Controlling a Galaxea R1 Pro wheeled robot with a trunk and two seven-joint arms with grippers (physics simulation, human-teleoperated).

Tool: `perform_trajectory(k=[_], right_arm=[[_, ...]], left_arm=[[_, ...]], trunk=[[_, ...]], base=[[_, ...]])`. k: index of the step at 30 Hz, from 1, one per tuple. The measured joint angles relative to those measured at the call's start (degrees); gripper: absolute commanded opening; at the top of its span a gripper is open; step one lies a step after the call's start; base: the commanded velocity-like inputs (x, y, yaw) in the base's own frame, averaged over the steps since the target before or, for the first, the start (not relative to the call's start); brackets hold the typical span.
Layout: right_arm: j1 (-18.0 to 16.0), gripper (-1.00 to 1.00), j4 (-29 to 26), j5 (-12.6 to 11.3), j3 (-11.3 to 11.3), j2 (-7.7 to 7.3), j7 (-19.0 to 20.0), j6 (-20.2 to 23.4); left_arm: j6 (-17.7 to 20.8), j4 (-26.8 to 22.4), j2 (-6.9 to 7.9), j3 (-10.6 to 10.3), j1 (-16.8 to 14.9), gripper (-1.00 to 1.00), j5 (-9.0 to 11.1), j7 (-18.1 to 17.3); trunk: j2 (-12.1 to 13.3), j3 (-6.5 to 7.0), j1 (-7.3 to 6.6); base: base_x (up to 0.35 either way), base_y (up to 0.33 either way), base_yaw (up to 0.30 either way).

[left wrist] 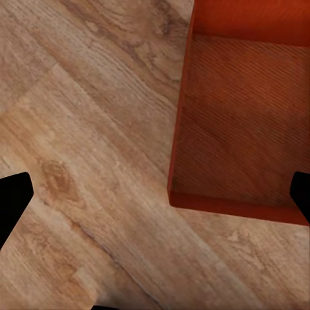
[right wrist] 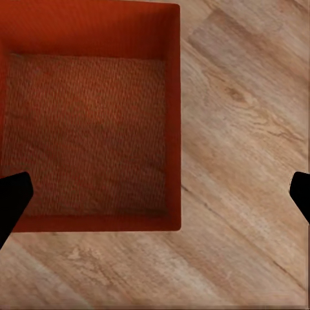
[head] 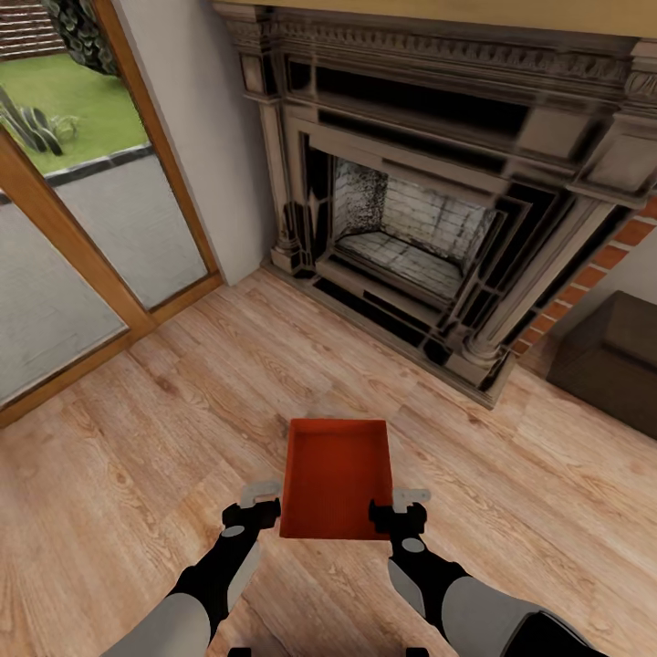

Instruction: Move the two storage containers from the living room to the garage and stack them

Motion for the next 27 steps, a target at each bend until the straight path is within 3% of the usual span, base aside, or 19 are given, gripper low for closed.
perform_trajectory(k=[27], right_arm=[[0.0, 1.00, 0.3, -0.2, 0.0, -0.38, 0.4, 0.1]], left_arm=[[0.0, 0.3, -0.03, 0.0, 0.0, 1.00, 0.0, 0.0]], trunk=[[0.0, 0.00, 0.00]], base=[[0.000, 0.000, -0.039]])
